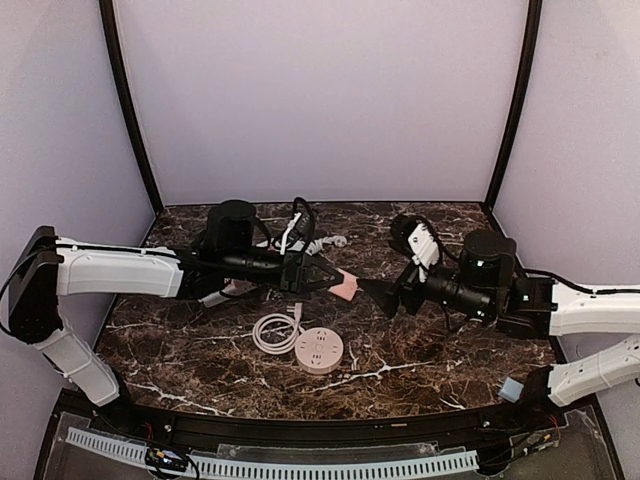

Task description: Insert the plug

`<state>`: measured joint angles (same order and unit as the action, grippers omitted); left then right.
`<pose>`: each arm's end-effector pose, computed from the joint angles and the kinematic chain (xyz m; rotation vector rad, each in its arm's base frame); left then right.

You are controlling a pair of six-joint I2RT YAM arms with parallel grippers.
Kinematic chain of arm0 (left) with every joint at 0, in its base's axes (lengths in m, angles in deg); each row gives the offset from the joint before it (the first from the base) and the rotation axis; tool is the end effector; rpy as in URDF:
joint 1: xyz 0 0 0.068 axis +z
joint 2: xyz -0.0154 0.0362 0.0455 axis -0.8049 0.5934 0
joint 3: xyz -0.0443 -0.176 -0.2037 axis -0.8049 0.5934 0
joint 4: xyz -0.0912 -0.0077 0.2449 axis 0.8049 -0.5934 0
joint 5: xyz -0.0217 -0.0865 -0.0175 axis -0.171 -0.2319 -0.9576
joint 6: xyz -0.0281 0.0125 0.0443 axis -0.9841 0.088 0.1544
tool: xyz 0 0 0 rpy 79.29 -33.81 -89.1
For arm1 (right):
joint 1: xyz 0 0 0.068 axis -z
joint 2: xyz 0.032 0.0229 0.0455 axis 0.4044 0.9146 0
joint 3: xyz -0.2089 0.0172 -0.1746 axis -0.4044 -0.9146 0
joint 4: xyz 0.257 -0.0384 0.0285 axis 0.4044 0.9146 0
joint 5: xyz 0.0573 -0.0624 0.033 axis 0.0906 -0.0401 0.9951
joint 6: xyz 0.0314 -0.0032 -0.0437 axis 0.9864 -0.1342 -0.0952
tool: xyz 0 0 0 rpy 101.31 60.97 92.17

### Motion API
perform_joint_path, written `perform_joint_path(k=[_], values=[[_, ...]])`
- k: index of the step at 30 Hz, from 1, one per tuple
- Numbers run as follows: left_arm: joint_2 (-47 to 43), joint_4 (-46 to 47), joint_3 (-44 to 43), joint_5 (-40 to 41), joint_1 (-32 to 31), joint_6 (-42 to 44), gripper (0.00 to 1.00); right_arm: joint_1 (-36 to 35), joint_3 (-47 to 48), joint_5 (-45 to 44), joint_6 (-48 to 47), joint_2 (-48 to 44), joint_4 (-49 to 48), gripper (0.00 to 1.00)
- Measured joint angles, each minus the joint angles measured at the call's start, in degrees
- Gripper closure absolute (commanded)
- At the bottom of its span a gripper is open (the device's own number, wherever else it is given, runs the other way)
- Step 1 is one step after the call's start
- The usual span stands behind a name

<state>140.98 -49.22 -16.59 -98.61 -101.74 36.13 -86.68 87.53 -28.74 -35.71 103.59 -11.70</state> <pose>0.2212 -0.2819 0.2708 0.8384 1.8425 -1.6025 0.1223 0.2211 0.2861 -0.8958 1.5242 0.4966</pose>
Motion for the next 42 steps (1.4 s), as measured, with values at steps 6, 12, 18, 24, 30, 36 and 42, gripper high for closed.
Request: perform_joint_path(k=[6, 12, 18, 24, 30, 36, 42], values=[[-3.7, 0.6, 2.2, 1.5, 0.3, 6.4, 0.99, 12.1, -1.7, 15.1, 15.2, -3.7, -1.4, 0.01], [-6.8, 4.3, 5.0, 1.2, 0.7, 10.8, 0.99, 13.8, -3.4, 33.5, 24.7, -2.2, -6.8, 0.01], [-6.7, 12.2, 7.8, -0.8, 1.0, 11.0, 0.99, 13.9, -3.3, 44.7, 29.8, 2.1, -13.9, 0.04], [-6.2, 20.5, 8.5, -3.0, 1.1, 9.2, 0.99, 13.8, -1.6, 51.6, 34.5, 8.8, -20.3, 0.11], [-6.1, 28.0, 9.4, -4.4, 1.1, 6.0, 0.99, 12.0, 2.8, 53.7, 35.9, 12.7, -22.2, 0.16], [-6.0, 33.5, 10.6, -4.9, 1.2, 3.7, 0.99, 9.6, 7.4, 53.7, 36.0, 15.1, -22.5, 0.28], [-5.5, 37.5, 10.6, -4.9, 1.4, 1.6, 0.99, 9.2, 9.5, 53.5, 35.9, 17.2, -22.7, 0.39]])
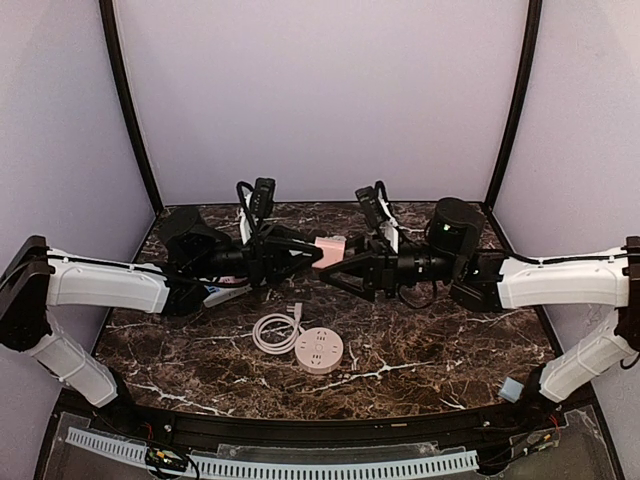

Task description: Insert the plug

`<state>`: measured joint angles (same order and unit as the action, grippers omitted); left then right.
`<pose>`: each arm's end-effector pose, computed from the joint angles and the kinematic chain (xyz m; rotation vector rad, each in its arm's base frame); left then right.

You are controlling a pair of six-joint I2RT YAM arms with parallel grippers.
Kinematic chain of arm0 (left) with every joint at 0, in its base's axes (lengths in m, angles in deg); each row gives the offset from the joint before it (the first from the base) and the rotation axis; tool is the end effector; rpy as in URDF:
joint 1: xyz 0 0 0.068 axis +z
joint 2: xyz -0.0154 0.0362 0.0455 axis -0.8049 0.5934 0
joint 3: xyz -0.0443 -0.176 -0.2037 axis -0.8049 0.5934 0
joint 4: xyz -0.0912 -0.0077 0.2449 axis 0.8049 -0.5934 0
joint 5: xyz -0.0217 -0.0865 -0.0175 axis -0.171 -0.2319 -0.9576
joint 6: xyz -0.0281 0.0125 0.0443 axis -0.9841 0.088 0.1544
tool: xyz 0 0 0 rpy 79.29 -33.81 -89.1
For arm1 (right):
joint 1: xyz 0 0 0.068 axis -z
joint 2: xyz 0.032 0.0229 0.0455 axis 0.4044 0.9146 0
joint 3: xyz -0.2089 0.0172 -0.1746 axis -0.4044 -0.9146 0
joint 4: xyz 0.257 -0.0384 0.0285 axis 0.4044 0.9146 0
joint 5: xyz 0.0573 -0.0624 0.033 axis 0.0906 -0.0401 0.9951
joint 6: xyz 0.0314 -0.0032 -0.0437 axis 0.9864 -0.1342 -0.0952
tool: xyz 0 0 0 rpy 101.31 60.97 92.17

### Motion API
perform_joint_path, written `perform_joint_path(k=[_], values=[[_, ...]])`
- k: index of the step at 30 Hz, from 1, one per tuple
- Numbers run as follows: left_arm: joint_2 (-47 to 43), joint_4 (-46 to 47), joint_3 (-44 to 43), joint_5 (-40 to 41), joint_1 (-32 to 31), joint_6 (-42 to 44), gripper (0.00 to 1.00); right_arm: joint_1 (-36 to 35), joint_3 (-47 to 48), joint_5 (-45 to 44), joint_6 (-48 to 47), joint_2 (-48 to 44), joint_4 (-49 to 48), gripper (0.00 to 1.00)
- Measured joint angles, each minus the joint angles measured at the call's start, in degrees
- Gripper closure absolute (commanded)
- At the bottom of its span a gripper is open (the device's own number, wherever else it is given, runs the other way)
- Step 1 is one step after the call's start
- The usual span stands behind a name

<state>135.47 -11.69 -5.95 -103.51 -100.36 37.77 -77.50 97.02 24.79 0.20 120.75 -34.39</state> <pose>0.1977 -0.2474 0.3042 0.9541 1.1605 -1.6159 0.1666 0.2656 0.3070 -1.0124 1.4286 1.6070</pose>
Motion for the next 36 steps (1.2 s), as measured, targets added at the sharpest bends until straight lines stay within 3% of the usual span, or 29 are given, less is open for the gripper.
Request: perform_joint_path(k=[8, 19, 28, 30, 31, 32, 33, 35, 36], values=[[0.1, 2.7, 1.6, 0.0, 0.0, -1.7, 0.99, -0.4, 0.4, -2.1, -0.5, -0.5, 2.3, 0.46], [-1.8, 1.8, 2.9, 0.9, 0.0, -1.1, 0.99, -0.5, 1.2, -6.1, -2.0, -3.4, 6.5, 0.63], [-1.6, 3.3, 3.3, 1.1, 0.3, -2.1, 0.98, -0.4, 2.6, -7.3, -3.2, -2.1, 7.0, 0.97], [-1.4, 3.5, 3.4, 1.1, 0.3, -2.0, 0.87, -0.4, 2.8, -7.4, -3.6, -2.1, 7.7, 1.0], [-1.2, 3.7, 3.5, 1.1, 0.3, -2.0, 0.72, -0.4, 3.0, -7.5, -3.9, -2.1, 8.3, 1.0], [-1.1, 3.8, 3.6, 1.1, 0.3, -1.9, 0.64, -0.4, 3.3, -7.6, -4.3, -2.1, 9.3, 1.0], [-1.0, 4.2, 3.8, 1.2, 0.4, -1.7, 0.47, -0.4, 3.6, -7.7, -4.6, -2.1, 10.1, 1.0], [-0.9, 4.4, 4.4, 2.0, 0.4, -1.1, 0.29, -0.5, 4.4, -8.6, -5.4, -2.1, 12.3, 1.0], [-0.9, 4.2, 4.8, 2.4, 0.4, -0.5, 0.24, -0.7, 4.8, -9.2, -5.7, -2.1, 13.5, 1.0]])
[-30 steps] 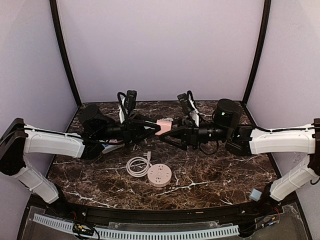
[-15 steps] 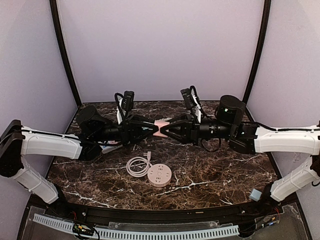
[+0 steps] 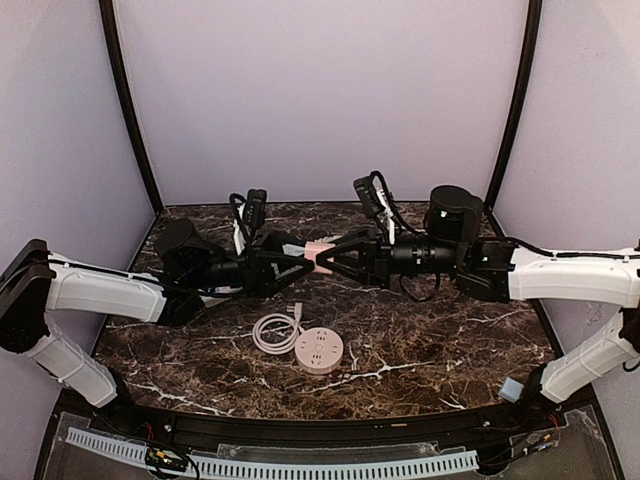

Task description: Insert the plug

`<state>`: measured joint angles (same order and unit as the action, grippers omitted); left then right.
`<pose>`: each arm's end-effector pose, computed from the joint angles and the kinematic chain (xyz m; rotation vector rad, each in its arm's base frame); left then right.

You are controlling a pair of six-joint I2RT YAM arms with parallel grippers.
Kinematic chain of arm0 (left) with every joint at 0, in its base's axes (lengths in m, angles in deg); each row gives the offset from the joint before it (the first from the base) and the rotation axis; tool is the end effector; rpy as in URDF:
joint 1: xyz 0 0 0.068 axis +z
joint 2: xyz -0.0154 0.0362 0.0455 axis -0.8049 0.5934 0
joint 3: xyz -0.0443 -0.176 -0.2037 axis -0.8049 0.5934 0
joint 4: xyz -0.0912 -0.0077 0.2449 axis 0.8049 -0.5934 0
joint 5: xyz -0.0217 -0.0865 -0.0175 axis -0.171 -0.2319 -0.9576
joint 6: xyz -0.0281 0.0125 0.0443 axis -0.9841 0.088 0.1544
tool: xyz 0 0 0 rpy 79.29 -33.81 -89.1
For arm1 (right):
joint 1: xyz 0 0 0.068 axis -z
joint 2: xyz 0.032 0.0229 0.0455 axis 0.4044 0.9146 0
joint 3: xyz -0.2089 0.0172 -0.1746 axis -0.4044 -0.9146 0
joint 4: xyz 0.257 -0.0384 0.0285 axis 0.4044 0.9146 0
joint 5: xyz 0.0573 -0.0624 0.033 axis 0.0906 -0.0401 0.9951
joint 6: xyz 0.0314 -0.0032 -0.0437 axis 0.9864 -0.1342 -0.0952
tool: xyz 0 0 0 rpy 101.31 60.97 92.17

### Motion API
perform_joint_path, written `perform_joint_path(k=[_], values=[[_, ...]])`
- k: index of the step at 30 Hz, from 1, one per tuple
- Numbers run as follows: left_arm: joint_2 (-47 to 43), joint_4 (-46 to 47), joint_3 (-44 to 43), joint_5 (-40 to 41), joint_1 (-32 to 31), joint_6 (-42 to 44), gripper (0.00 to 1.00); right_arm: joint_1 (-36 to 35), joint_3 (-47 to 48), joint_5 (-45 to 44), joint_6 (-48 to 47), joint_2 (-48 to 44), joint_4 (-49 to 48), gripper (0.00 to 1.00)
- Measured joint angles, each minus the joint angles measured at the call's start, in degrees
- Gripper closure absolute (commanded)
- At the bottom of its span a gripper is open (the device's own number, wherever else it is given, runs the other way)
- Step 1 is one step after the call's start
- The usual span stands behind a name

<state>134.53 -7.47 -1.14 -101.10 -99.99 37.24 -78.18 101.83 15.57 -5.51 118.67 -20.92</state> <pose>0.1921 -0.2371 0.2897 0.9023 1.1709 -1.5986 0.1681 0.2661 0.3228 -0.9499 1.5314 1.4259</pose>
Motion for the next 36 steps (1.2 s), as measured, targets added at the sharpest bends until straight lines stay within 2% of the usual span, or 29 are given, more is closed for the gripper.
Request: perform_joint_path(k=[1, 4, 13, 20, 28, 36], values=[[0.0, -0.1, 0.7, 0.6, 0.0, 0.3, 0.13, -0.1, 0.4, -0.5, -0.4, 0.0, 1.2, 1.0], [-0.1, -1.0, 3.0, 2.3, 0.0, 1.9, 0.03, -0.1, 1.9, -2.6, -2.2, 0.0, 6.1, 1.0], [-5.0, -7.7, 9.1, 10.0, 1.3, 7.8, 0.01, -0.1, 9.3, -11.1, -8.9, -0.2, 26.4, 1.0], [-13.4, -17.1, 12.3, 23.0, 1.9, 14.2, 0.01, -0.1, 17.7, -16.6, -13.2, 2.2, 41.9, 1.0], [-21.8, -26.1, 16.4, 43.4, 1.9, 18.8, 0.01, -2.3, 31.7, -23.0, -18.1, 14.1, 59.2, 1.0], [-26.3, -31.7, 18.8, 56.7, 2.0, 20.6, 0.01, -5.4, 44.1, -27.4, -23.3, 27.1, 73.0, 1.0]])
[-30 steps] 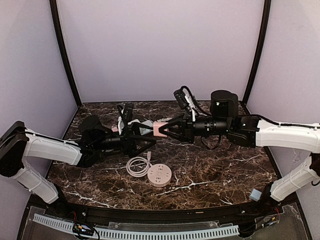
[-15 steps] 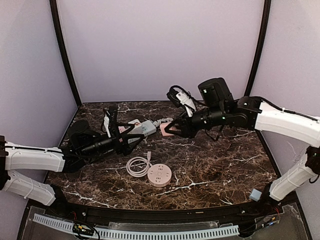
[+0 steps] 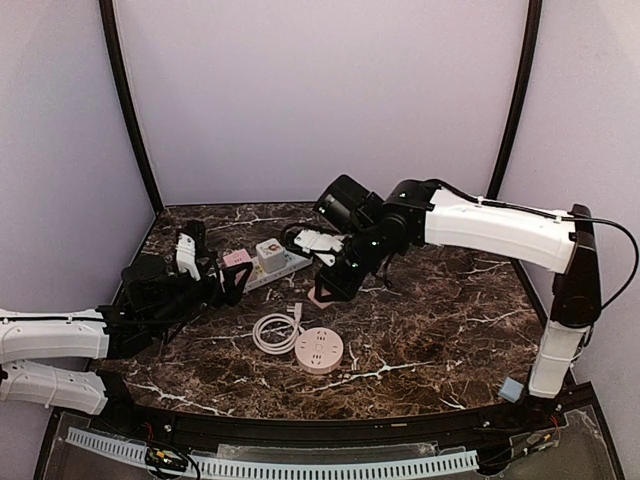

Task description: Insert the plug

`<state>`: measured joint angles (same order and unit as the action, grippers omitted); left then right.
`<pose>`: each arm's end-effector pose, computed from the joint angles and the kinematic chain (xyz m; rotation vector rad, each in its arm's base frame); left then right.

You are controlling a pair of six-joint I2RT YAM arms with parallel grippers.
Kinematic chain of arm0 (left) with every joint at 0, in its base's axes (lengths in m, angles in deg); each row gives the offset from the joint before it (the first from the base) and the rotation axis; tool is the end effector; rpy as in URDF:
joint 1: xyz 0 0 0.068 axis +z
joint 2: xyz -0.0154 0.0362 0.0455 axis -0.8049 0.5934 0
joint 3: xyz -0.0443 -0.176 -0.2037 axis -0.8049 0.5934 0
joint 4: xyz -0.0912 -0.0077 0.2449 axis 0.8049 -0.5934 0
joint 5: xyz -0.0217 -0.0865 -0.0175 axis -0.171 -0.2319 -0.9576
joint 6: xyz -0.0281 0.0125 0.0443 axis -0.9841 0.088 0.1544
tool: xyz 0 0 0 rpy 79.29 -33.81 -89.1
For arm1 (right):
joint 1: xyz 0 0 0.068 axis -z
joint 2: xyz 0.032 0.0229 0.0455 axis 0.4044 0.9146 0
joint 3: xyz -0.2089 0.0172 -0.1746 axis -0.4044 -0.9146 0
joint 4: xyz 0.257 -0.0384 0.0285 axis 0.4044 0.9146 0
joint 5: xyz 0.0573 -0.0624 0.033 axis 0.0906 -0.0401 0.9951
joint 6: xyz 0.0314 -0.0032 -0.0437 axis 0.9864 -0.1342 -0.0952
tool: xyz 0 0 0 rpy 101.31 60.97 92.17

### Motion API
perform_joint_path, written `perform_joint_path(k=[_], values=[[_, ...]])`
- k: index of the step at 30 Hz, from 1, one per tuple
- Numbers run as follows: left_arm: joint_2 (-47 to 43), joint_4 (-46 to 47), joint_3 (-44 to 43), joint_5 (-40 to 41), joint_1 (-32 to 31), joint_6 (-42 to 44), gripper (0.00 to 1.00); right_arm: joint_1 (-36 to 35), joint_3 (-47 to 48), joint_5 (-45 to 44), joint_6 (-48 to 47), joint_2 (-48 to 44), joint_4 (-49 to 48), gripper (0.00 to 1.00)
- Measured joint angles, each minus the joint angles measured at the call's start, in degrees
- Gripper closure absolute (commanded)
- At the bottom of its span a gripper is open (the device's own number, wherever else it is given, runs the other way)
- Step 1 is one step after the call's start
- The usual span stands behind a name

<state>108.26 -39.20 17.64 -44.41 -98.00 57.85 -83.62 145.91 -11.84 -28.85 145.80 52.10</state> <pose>0.1640 -0.1491 0.2386 0.2765 1.6093 -0.5788 0.1965 0.3423 0.3057 -1.3795 2.2577 0.4558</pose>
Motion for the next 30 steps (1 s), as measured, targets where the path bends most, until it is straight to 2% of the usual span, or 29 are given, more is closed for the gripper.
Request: perform_joint_path(k=[10, 15, 30], values=[[-2.7, -3.5, 0.8, 9.7, 0.2, 1.3, 0.01, -5.2, 4.7, -4.7, -10.4, 10.9, 9.2, 1.0], [-3.3, -5.0, 0.8, 13.2, 0.4, 1.4, 0.01, -5.5, 11.8, -6.0, -15.5, 15.0, 12.1, 1.0], [-3.9, -7.6, 0.8, 17.5, 2.1, 1.4, 0.01, -5.5, 14.3, -9.5, -20.8, 18.7, 14.6, 1.0]])
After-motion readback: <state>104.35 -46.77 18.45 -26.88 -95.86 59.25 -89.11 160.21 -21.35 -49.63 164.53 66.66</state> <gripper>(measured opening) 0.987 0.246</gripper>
